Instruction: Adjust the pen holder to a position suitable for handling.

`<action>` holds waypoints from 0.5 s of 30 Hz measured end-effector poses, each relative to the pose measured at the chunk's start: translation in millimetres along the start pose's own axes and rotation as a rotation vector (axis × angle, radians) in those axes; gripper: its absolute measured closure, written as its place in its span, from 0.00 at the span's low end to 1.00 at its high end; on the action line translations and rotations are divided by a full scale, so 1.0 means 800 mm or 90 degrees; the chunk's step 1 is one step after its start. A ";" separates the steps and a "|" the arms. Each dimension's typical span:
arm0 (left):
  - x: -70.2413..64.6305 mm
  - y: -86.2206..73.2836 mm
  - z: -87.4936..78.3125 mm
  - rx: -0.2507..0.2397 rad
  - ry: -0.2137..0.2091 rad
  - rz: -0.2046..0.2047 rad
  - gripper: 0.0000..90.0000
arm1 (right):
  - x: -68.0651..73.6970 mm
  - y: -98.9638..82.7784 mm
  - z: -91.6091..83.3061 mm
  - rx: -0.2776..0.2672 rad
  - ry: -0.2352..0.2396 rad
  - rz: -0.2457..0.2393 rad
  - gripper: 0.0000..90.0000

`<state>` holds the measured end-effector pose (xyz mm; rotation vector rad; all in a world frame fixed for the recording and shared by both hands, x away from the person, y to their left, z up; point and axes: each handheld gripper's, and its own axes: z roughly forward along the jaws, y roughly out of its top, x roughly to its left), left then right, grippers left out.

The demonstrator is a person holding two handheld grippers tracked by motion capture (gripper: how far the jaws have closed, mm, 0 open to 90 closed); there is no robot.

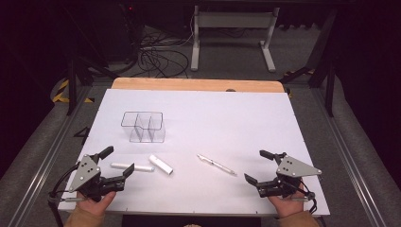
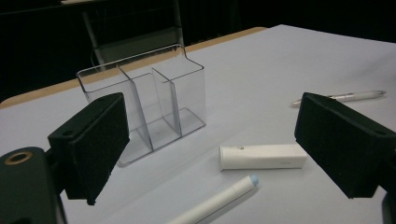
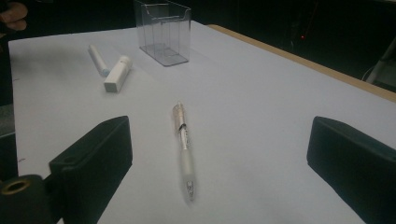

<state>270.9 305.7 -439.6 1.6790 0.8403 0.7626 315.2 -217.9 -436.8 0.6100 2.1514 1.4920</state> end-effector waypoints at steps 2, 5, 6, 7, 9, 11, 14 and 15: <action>0.001 0.000 0.000 -0.001 -0.001 -0.001 0.12 | 0.001 0.000 0.000 0.000 0.002 -0.002 0.08; 0.001 0.001 0.000 -0.001 -0.002 0.000 0.12 | 0.002 -0.001 0.000 0.001 0.003 -0.004 0.08; 0.001 0.001 0.000 -0.001 -0.001 0.000 0.12 | 0.002 -0.001 0.000 0.001 0.002 -0.004 0.08; 0.001 0.001 0.000 -0.001 -0.001 0.001 0.12 | 0.002 -0.001 0.001 0.001 0.003 -0.006 0.08; 0.001 0.001 -0.001 -0.001 -0.001 0.001 0.12 | 0.002 -0.001 0.001 0.002 0.004 -0.005 0.08; 0.001 0.001 -0.001 -0.001 -0.001 0.000 0.12 | 0.003 -0.001 0.002 0.003 0.005 -0.004 0.08; 0.001 0.001 -0.001 -0.001 -0.001 0.000 0.12 | 0.003 -0.001 0.002 0.003 0.006 -0.004 0.08; 0.001 0.002 -0.001 -0.001 -0.001 0.001 0.12 | 0.002 -0.001 0.002 0.003 0.006 -0.004 0.09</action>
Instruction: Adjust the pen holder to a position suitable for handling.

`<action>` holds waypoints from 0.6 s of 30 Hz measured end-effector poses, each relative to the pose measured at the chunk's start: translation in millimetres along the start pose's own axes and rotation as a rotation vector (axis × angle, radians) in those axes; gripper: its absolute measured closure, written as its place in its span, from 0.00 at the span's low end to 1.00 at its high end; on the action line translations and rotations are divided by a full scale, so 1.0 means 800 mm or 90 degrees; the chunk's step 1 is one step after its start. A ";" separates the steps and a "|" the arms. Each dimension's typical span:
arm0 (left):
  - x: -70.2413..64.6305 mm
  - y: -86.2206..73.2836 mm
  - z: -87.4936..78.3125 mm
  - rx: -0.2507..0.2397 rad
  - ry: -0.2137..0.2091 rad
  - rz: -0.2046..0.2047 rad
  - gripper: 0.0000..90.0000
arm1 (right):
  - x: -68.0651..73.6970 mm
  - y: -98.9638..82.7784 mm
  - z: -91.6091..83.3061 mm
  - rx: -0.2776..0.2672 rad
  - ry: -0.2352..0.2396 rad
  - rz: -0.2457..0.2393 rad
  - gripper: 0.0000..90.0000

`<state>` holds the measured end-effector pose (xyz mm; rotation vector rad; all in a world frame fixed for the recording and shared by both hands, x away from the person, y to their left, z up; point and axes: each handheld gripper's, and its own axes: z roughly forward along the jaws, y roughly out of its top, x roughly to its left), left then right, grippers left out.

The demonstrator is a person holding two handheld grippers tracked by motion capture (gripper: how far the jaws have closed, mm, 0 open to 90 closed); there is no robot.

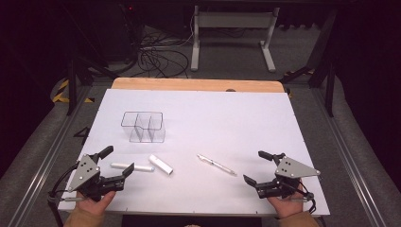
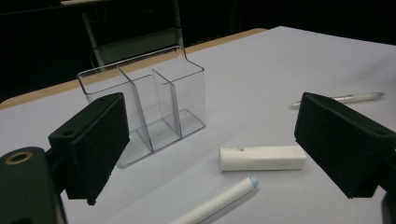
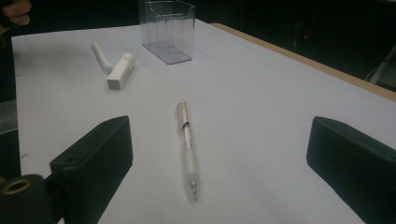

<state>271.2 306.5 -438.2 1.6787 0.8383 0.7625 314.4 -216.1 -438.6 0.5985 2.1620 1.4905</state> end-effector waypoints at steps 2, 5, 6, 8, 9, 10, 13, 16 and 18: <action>0.000 0.000 0.000 0.000 -0.001 0.001 0.12 | 0.000 0.000 0.000 -0.001 0.002 0.001 0.09; 0.000 0.001 0.000 0.002 -0.002 0.001 0.12 | -0.001 0.000 0.001 -0.002 0.012 0.001 0.09; 0.000 0.001 0.000 0.002 -0.002 0.001 0.12 | -0.001 0.000 0.001 -0.002 0.016 0.001 0.09; 0.000 0.001 0.001 0.004 -0.003 -0.002 0.12 | -0.002 0.000 0.002 -0.001 0.022 0.001 0.09; 0.000 0.001 0.001 0.004 -0.003 -0.002 0.12 | -0.002 0.000 0.002 -0.001 0.023 0.000 0.09; 0.001 0.002 0.001 0.004 -0.004 -0.003 0.12 | -0.002 0.000 0.002 -0.001 0.023 0.000 0.09; 0.001 0.003 0.002 0.007 -0.007 -0.004 0.12 | -0.002 0.000 0.002 -0.001 0.022 -0.004 0.09; 0.003 0.006 0.004 0.011 -0.011 -0.008 0.13 | -0.002 0.000 0.002 0.000 0.023 -0.003 0.09; 0.006 0.009 0.006 0.016 -0.014 -0.010 0.13 | -0.001 0.000 0.003 0.002 0.023 -0.003 0.09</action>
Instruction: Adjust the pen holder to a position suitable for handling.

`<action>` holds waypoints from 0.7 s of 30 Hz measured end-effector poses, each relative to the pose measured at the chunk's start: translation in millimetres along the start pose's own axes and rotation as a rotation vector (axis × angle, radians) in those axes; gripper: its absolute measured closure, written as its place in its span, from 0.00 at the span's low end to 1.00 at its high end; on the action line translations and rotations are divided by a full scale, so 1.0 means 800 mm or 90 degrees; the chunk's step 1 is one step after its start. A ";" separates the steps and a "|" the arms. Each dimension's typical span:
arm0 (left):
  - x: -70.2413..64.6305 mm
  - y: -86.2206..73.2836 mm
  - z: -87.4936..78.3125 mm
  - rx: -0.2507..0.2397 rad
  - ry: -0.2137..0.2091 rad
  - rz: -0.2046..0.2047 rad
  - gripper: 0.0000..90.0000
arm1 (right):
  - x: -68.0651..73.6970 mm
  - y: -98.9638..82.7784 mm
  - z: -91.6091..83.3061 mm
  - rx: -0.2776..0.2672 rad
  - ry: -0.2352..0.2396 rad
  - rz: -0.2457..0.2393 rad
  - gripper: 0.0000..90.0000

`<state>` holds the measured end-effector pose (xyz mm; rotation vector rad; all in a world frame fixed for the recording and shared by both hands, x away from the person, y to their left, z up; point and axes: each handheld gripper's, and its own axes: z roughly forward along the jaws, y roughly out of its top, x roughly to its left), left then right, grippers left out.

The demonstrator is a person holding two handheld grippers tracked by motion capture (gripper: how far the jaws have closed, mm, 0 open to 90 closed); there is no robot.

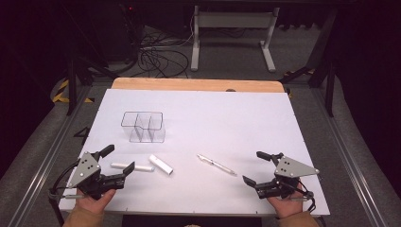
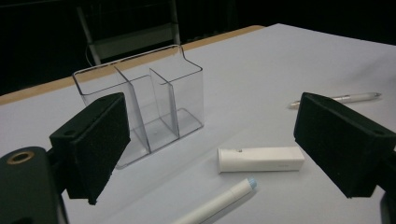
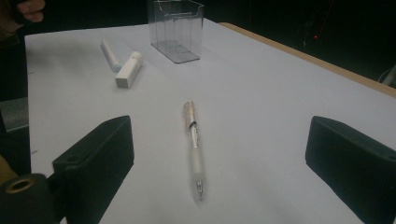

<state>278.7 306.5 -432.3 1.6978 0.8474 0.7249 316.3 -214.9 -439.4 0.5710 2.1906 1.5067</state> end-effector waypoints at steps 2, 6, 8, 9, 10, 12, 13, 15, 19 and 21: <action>0.002 0.002 0.002 0.006 -0.004 0.001 0.13 | 0.000 -0.001 0.000 0.002 -0.002 -0.002 0.09; 0.003 0.006 0.005 0.017 -0.009 0.007 0.13 | 0.000 -0.002 0.000 0.003 -0.002 -0.003 0.09; 0.004 0.010 0.007 0.019 -0.013 0.008 0.13 | 0.000 -0.002 0.000 0.003 -0.002 -0.002 0.09; 0.004 0.012 0.008 0.020 -0.014 0.009 0.14 | 0.000 -0.002 0.000 0.003 -0.001 -0.003 0.09; 0.004 0.013 0.008 0.021 -0.015 0.007 0.14 | 0.001 -0.002 0.001 0.004 0.001 -0.004 0.09; 0.005 0.017 0.009 0.023 -0.013 0.010 0.14 | 0.001 -0.002 0.001 0.005 0.001 -0.003 0.09; 0.006 0.018 0.010 0.023 -0.014 0.008 0.14 | 0.001 -0.002 0.001 0.005 0.000 -0.004 0.09; 0.007 0.020 0.011 0.025 -0.016 0.005 0.14 | 0.001 -0.002 0.001 0.005 0.001 -0.004 0.09; 0.011 0.026 0.015 0.025 -0.021 0.006 0.14 | 0.002 -0.003 0.003 0.007 0.003 -0.001 0.09; 0.012 0.029 0.017 0.025 -0.024 0.008 0.14 | 0.002 -0.003 0.003 0.010 0.006 -0.003 0.09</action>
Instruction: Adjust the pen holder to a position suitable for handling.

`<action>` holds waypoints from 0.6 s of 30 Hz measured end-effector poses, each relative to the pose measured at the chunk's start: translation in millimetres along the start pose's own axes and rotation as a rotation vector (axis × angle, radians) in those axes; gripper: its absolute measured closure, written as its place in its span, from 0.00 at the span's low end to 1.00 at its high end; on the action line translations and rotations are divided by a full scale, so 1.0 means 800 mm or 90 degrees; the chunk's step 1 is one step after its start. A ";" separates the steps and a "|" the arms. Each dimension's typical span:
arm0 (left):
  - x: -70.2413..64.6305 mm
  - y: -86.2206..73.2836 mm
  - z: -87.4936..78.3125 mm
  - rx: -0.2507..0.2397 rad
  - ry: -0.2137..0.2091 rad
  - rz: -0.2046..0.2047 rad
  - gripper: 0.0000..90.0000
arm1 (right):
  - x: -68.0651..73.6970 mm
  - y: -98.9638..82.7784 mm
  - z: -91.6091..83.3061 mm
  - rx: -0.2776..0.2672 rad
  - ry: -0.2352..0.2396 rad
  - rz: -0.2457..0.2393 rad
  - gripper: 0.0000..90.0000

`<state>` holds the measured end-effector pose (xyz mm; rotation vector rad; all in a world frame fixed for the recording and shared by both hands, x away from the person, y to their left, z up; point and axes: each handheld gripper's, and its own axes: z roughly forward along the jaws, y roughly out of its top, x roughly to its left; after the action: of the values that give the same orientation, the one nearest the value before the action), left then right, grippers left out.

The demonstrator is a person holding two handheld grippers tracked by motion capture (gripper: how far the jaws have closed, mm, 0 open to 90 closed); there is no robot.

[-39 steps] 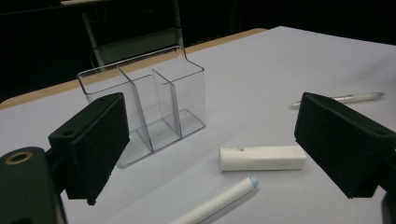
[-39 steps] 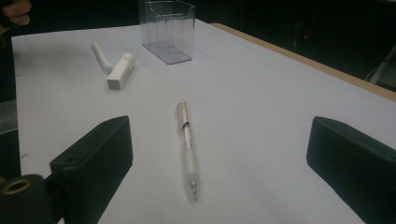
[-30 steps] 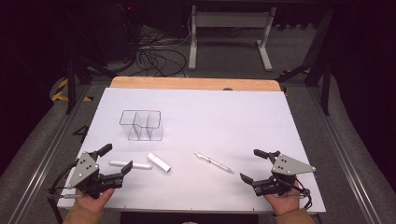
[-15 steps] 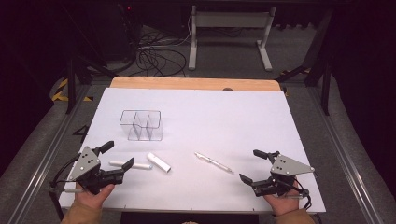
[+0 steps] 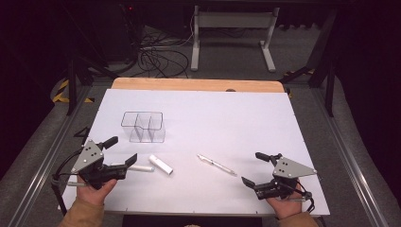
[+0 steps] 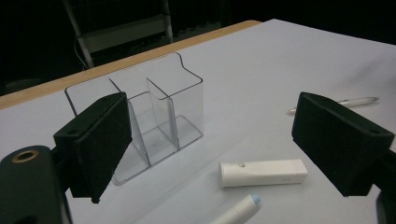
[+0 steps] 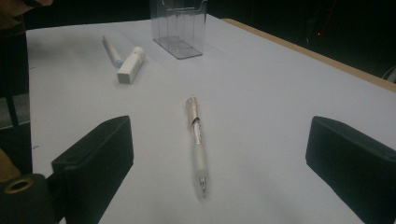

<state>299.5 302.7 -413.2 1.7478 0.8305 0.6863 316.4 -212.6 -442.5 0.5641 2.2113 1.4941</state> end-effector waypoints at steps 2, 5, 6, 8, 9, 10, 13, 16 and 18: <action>0.001 0.003 0.002 0.000 -0.002 0.002 0.15 | 0.000 0.000 0.001 0.001 0.002 0.001 0.09; 0.002 0.007 0.005 0.005 -0.005 0.003 0.15 | 0.000 0.000 0.001 0.001 0.003 0.001 0.09; 0.003 0.009 0.007 0.006 -0.006 0.004 0.15 | 0.000 0.000 0.001 0.001 0.003 0.000 0.09; 0.005 0.011 0.009 0.009 -0.006 0.007 0.15 | 0.001 0.000 0.001 0.001 0.003 0.000 0.09; 0.005 0.013 0.011 0.010 -0.009 0.004 0.15 | 0.001 0.000 0.002 0.001 0.005 0.000 0.09; 0.006 0.014 0.012 0.012 -0.012 0.005 0.15 | 0.001 0.000 0.002 0.001 0.005 0.000 0.09; 0.007 0.018 0.015 0.014 -0.015 0.009 0.14 | 0.001 -0.001 0.003 0.004 0.007 0.004 0.08; 0.008 0.022 0.017 0.016 -0.017 0.016 0.14 | 0.001 -0.001 0.003 0.004 0.009 0.003 0.08; 0.008 0.023 0.019 0.017 -0.019 0.020 0.14 | 0.001 -0.001 0.003 0.003 0.008 0.002 0.08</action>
<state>318.9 295.2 -399.4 1.7936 0.7965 0.6711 317.2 -210.7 -443.8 0.5621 2.2260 1.4985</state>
